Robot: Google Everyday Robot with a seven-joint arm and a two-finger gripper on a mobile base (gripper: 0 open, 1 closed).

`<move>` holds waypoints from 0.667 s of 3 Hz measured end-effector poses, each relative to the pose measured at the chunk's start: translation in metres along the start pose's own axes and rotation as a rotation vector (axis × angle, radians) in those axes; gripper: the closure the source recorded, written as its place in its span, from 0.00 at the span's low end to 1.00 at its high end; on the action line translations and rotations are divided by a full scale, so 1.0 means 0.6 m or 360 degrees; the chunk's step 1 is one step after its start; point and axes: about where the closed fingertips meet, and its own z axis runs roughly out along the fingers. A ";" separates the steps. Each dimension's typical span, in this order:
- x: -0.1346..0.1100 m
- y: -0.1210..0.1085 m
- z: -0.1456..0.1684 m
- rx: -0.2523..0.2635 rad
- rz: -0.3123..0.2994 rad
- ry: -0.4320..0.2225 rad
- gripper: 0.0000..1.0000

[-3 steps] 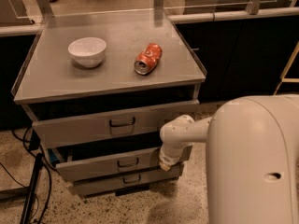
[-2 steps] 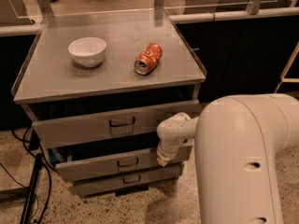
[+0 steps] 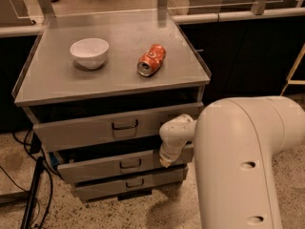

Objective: Close middle drawer

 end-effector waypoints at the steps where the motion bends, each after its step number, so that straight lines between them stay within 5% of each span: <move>1: 0.000 0.000 0.000 0.0000 0.0000 0.0000 0.58; 2: 0.000 0.000 0.000 0.0000 0.0000 0.0000 0.35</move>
Offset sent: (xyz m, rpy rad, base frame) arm 0.0000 0.0000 0.0000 0.0000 0.0000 0.0000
